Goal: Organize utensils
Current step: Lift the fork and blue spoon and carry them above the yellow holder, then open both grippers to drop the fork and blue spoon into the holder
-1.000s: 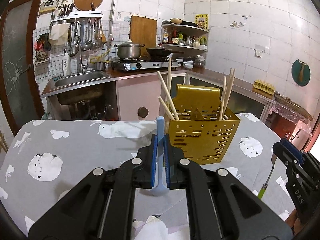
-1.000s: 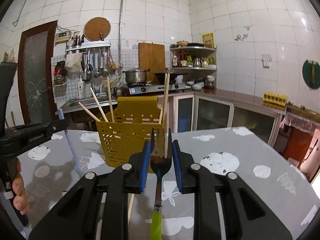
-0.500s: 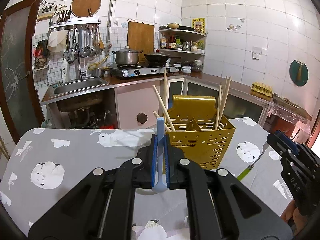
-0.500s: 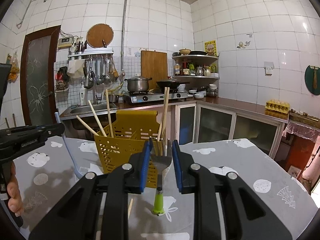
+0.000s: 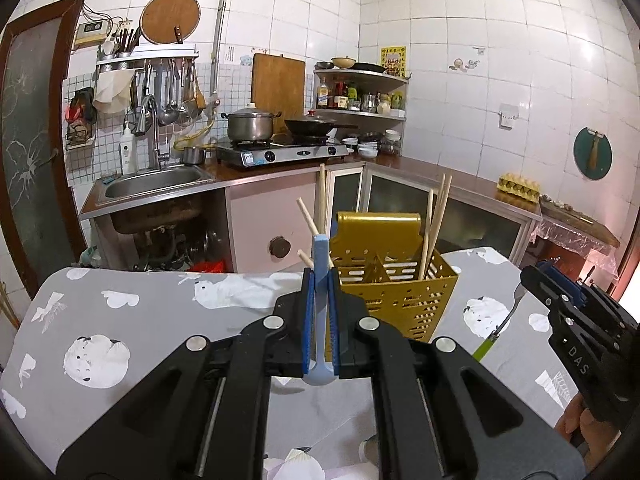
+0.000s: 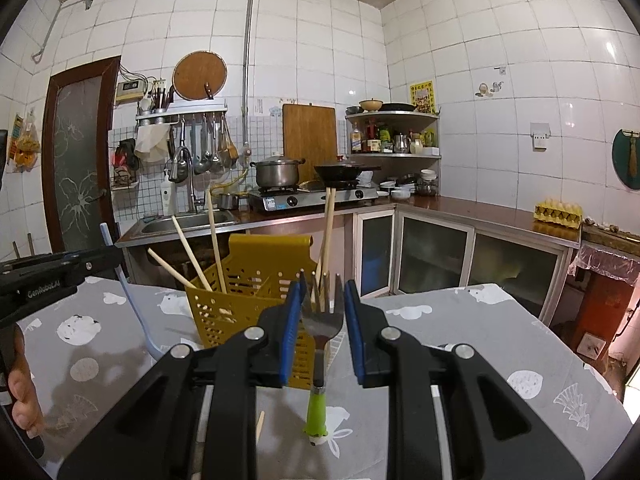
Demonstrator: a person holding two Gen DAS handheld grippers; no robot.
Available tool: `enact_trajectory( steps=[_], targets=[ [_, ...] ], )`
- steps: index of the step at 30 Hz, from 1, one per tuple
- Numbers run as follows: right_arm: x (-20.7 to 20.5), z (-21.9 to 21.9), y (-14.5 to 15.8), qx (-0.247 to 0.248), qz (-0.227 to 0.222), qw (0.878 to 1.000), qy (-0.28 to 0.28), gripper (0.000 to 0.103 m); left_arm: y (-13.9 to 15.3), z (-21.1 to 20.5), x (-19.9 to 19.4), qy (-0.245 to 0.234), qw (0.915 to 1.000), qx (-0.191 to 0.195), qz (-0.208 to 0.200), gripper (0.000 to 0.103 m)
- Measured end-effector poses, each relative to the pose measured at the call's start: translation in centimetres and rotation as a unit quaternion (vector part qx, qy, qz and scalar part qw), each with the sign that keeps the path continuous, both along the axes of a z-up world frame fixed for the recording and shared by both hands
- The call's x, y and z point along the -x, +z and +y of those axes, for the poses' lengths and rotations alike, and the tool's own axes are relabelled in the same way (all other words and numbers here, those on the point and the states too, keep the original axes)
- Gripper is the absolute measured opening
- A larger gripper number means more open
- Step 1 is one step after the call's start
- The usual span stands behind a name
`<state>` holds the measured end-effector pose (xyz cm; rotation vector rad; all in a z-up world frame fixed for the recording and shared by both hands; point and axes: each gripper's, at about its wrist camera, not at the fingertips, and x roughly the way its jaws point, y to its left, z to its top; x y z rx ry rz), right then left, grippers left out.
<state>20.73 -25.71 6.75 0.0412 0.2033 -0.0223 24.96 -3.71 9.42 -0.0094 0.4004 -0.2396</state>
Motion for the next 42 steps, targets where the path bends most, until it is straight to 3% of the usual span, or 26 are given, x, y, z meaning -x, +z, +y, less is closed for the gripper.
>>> enact_trajectory(
  steps=[8,16,23,30,42],
  targets=[
    [0.2,-0.4,3.6,-0.003,-0.032,0.999,0.001,0.023,3.3,-0.1,0.3,-0.008,0.9995,0.010,-0.027,0.006],
    [-0.3,-0.3,9.6,0.004,-0.079,0.997,0.008,0.023,8.1,-0.6,-0.5,-0.018,0.9972,0.027,-0.068,0.006],
    [-3.1,0.2,12.7,0.000,-0.092,0.996,0.010,0.023,10.5,-2.2,-4.0,-0.023,0.9960,0.045,-0.074,0.006],
    [-7.1,0.4,11.4,-0.012,-0.079,0.997,0.018,0.023,8.4,-3.8,-7.4,-0.025,0.9971,0.032,-0.064,0.006],
    [-12.9,-0.4,3.7,-0.011,0.041,0.999,0.031,0.023,-0.5,-3.7,-12.2,-0.018,0.9996,0.002,0.021,0.006]
  ],
)
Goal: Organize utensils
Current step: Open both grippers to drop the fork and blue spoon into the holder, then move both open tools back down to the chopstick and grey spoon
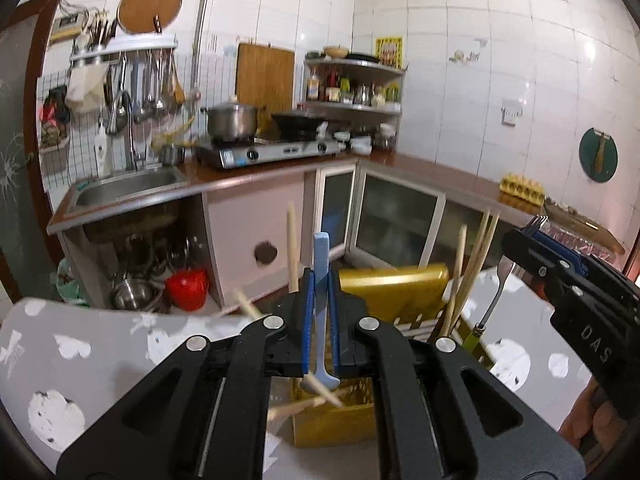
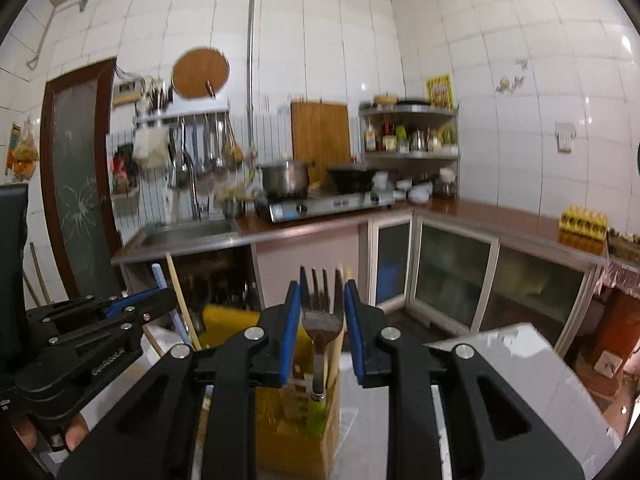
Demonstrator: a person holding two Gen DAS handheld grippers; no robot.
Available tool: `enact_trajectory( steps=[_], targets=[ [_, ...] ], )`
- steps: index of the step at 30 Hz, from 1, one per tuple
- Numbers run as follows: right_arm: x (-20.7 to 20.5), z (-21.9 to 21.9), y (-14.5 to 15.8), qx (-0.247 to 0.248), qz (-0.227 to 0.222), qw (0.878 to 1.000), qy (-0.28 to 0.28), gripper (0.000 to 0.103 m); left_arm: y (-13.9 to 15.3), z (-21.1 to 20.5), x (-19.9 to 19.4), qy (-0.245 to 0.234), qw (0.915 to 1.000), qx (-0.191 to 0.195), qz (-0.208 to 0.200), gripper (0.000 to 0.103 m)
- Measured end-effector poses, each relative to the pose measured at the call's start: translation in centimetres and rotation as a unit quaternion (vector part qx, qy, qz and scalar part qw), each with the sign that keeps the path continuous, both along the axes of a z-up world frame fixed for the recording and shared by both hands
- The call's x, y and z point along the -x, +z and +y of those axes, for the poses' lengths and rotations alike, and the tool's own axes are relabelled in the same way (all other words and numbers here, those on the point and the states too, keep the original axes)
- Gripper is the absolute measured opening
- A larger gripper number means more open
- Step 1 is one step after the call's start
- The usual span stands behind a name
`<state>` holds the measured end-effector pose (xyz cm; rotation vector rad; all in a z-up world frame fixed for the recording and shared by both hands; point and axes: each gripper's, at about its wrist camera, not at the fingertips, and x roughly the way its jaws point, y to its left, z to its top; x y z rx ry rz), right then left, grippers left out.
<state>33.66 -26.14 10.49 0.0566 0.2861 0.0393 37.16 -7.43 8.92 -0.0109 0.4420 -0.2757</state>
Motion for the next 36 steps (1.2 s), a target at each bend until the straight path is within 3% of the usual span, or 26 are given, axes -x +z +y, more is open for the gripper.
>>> enact_trajectory(
  steps=[4,5,6,7,9,12,15,19,25,31,36],
  targets=[
    [0.2,-0.2,-1.5,0.007,0.025,1.000,0.001,0.024,-0.4,0.7,0.5,0.006,0.9999,-0.005,0.008,0.006],
    [0.4,-0.3,-1.5,0.007,0.030,1.000,0.000,0.028,-0.1,0.8,0.9,0.009,0.9999,-0.004,0.006,0.008],
    [0.8,-0.4,-1.5,0.005,0.032,0.999,-0.001,0.035,0.4,1.1,1.6,0.009,1.0000,-0.002,0.003,0.017],
    [1.3,-0.5,-1.3,0.004,0.031,1.000,-0.006,0.049,0.7,1.1,2.1,0.009,1.0000,0.000,0.000,0.036],
    [2.7,-0.8,-0.8,0.007,0.025,1.000,-0.017,0.054,2.0,1.8,4.1,0.017,0.9996,0.004,-0.020,0.059],
    [4.9,-1.1,0.0,0.009,0.028,0.999,-0.034,0.060,3.7,2.8,6.5,0.026,0.9989,0.007,-0.037,0.074],
    [7.0,-1.3,0.2,0.003,0.029,0.999,-0.042,0.068,4.8,4.2,8.6,0.036,0.9980,0.022,-0.047,0.097],
    [9.4,-0.6,-1.2,0.003,0.045,0.998,-0.046,0.077,4.1,6.1,11.0,0.050,0.9974,0.027,-0.044,0.098],
    [10.8,1.3,-6.2,0.016,0.092,0.994,-0.048,0.081,-0.3,8.7,12.2,0.074,0.9970,0.021,0.004,0.098],
    [9.9,3.3,-11.8,0.028,0.154,0.987,-0.038,0.081,-5.7,10.4,11.6,0.096,0.9938,0.007,0.057,0.098],
    [7.9,4.5,-14.3,0.041,0.208,0.976,-0.042,0.080,-8.2,10.3,10.8,0.090,0.9927,-0.020,0.078,0.098]
  ],
)
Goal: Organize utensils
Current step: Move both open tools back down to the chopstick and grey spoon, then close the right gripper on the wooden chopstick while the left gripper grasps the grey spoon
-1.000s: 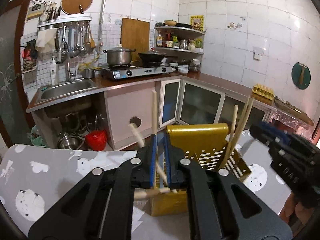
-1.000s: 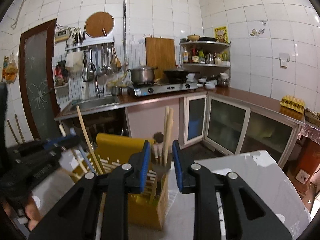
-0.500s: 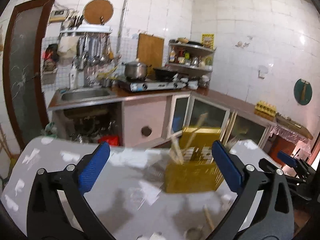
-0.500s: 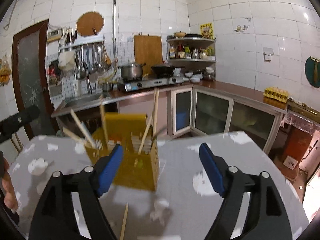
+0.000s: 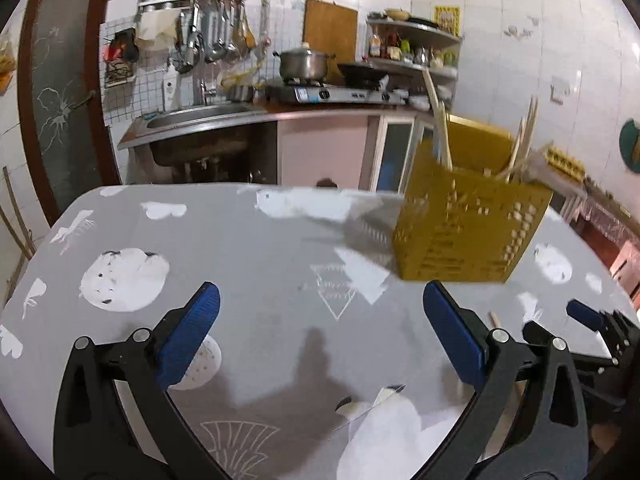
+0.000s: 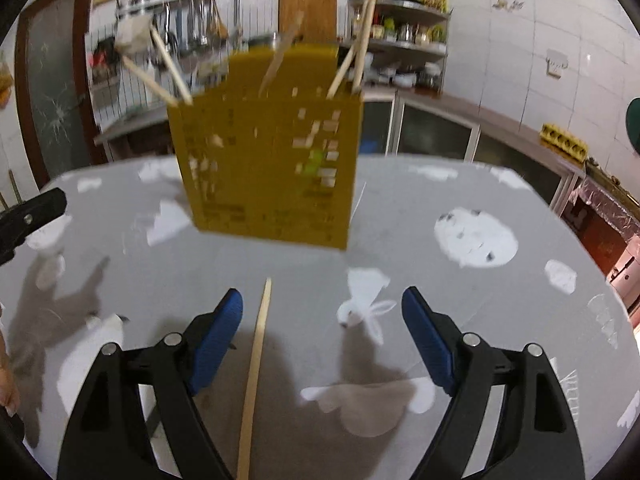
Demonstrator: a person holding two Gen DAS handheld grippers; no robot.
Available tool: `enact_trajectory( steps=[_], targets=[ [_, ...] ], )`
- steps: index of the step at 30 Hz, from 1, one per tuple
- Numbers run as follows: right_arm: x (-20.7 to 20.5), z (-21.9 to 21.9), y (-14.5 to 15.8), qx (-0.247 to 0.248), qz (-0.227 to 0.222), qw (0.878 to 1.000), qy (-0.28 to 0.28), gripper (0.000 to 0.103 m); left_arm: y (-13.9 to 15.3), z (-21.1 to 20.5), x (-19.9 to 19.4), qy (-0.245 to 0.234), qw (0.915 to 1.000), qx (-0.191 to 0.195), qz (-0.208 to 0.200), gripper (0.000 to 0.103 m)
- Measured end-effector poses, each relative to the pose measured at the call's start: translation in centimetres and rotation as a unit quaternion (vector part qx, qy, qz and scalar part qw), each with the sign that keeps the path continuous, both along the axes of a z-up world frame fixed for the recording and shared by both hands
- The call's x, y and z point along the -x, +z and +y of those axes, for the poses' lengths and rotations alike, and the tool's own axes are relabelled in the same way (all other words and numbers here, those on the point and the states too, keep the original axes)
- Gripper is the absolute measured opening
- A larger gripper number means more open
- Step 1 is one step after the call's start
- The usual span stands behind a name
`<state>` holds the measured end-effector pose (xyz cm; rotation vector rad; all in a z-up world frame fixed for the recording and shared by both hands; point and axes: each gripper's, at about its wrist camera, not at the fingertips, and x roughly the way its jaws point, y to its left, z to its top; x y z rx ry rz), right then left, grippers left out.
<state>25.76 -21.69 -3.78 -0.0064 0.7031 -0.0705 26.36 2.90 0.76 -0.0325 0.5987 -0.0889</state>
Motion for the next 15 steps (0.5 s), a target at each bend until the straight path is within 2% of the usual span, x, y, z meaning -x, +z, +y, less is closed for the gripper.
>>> enact_trajectory(
  steps=[3,6,8,12,14,15],
  targets=[
    [-1.0,-0.1,-0.6,-0.005,0.019,1.000,-0.002,0.077,-0.6,-0.1,-0.3,0.002,1.0000,0.001,0.005,0.098],
    [-1.9,0.4,-1.0,-0.004,0.037,0.999,0.002,0.065,-1.8,-0.2,-0.9,0.001,0.9995,0.005,0.030,0.098],
    [-2.5,1.0,-1.6,0.002,0.055,0.998,0.009,0.052,-2.4,-0.5,-1.2,-0.002,0.9991,-0.001,0.043,0.098],
    [-2.7,2.2,-2.2,0.005,0.071,0.997,0.027,0.035,-2.7,-0.8,-1.1,-0.007,0.9989,-0.004,0.047,0.098],
    [-2.7,2.3,-2.1,0.003,0.074,0.997,0.032,0.014,-2.7,-1.0,-0.9,-0.013,0.9986,0.003,0.051,0.098],
    [-2.7,2.2,-2.1,-0.003,0.075,0.997,0.034,0.011,-2.7,-1.1,-0.9,-0.015,0.9985,0.004,0.053,0.098]
  ],
)
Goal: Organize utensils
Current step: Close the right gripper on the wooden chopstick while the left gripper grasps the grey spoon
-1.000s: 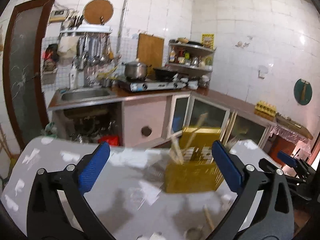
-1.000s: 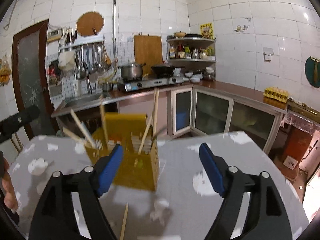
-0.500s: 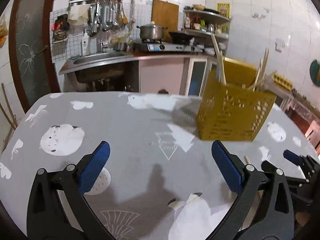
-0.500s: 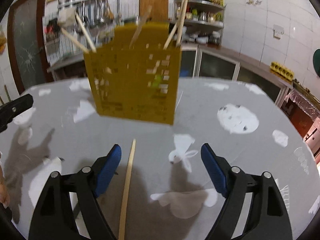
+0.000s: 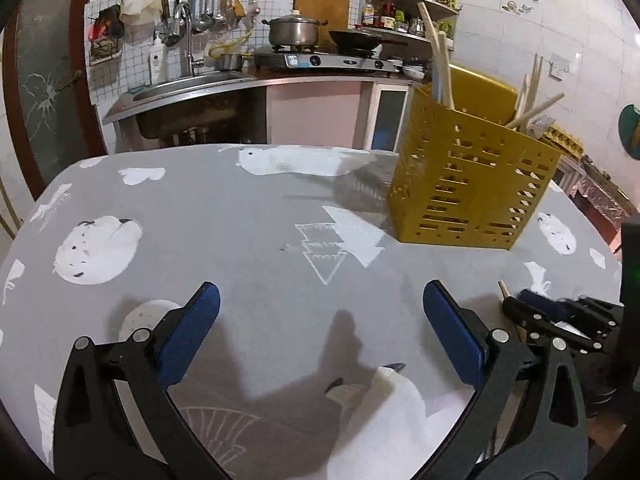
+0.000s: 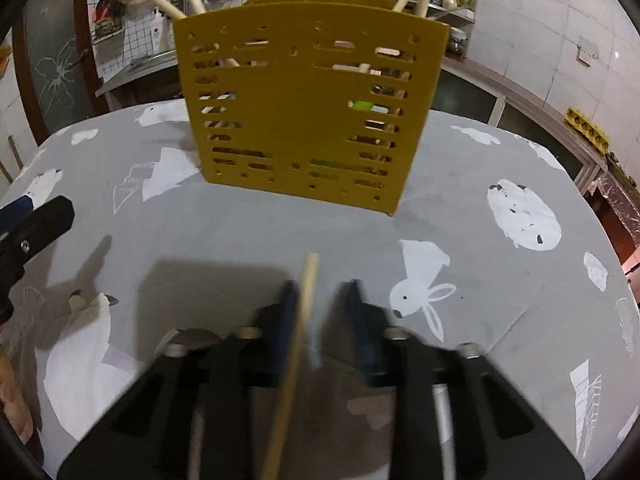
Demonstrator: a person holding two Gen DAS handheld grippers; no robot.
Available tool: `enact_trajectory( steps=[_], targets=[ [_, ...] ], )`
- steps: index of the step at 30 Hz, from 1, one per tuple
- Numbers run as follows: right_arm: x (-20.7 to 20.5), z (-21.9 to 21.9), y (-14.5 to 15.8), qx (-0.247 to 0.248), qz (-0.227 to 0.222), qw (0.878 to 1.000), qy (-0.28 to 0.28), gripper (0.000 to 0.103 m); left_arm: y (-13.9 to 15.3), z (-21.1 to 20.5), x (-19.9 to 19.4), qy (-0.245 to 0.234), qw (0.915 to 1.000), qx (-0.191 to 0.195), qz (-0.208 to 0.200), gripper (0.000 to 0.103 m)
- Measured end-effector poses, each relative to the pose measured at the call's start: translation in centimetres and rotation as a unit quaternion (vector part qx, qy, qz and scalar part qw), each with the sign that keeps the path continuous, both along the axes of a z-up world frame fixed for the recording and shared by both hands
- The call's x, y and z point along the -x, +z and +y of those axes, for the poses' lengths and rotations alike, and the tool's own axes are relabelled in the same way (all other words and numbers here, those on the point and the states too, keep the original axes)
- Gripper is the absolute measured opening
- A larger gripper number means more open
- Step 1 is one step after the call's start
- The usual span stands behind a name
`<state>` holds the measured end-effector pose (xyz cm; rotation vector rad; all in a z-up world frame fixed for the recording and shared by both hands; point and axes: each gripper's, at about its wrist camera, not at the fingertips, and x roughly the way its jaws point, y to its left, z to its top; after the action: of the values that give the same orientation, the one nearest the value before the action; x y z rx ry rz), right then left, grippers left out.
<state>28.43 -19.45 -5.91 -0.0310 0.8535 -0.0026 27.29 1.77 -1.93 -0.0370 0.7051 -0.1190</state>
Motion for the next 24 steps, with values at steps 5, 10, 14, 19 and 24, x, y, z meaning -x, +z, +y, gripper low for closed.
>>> enact_trajectory(
  steps=[5,10,14,19,24],
  targets=[
    [1.0,-1.5,0.4,-0.023,0.002,1.000,-0.003,0.007,-0.3,-0.7,0.4,-0.013,0.9996,0.013,0.023,0.098],
    [2.6,-3.8,1.2,-0.025,0.001,1.000,-0.016,0.007,-0.5,-1.9,1.4,-0.031,0.9983,0.028,0.040,0.098],
    [3.6,-5.5,1.2,-0.029,0.007,0.999,-0.021,0.007,-1.0,-4.5,2.5,-0.059,0.9970,0.007,0.051,0.098],
    [4.2,-7.2,0.6,-0.072,0.006,0.997,-0.035,0.007,-1.9,-7.1,3.3,-0.090,0.9938,-0.025,0.060,0.098],
    [4.6,-8.3,1.1,-0.067,-0.007,0.997,-0.046,0.007,-2.7,-9.0,3.5,-0.107,0.9902,-0.034,0.083,0.093]
  ],
)
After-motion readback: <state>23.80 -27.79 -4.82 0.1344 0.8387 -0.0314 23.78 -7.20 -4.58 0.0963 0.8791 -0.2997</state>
